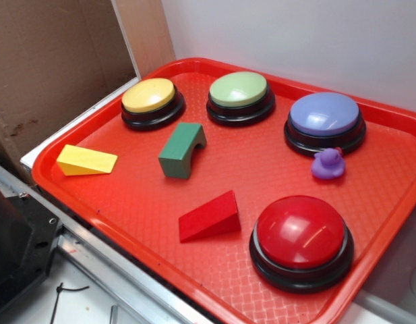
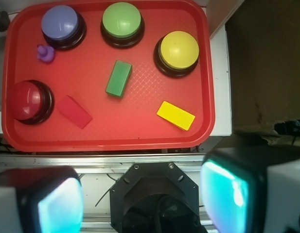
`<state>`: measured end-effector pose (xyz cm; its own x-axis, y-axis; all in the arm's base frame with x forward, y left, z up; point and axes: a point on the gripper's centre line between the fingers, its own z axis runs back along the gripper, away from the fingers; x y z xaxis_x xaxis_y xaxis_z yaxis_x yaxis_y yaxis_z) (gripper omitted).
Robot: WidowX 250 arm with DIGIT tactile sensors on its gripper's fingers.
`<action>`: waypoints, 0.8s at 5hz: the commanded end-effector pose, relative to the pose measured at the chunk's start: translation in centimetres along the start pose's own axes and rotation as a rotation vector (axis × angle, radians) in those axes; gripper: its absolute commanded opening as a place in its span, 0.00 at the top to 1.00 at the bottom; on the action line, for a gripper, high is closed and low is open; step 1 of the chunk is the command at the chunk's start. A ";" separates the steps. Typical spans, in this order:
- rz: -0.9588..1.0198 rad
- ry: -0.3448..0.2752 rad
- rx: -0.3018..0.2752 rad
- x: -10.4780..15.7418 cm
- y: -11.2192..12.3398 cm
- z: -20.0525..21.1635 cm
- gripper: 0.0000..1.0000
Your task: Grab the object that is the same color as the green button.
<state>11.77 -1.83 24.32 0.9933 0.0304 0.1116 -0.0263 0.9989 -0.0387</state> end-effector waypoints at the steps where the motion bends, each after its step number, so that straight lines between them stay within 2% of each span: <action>1: 0.000 0.000 0.000 0.0 0.0 0.0 0.00; 4: 0.001 0.004 -0.011 -0.6 0.2 -0.2 0.00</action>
<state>11.18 -1.62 23.69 0.9940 0.0413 0.1014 -0.0365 0.9981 -0.0487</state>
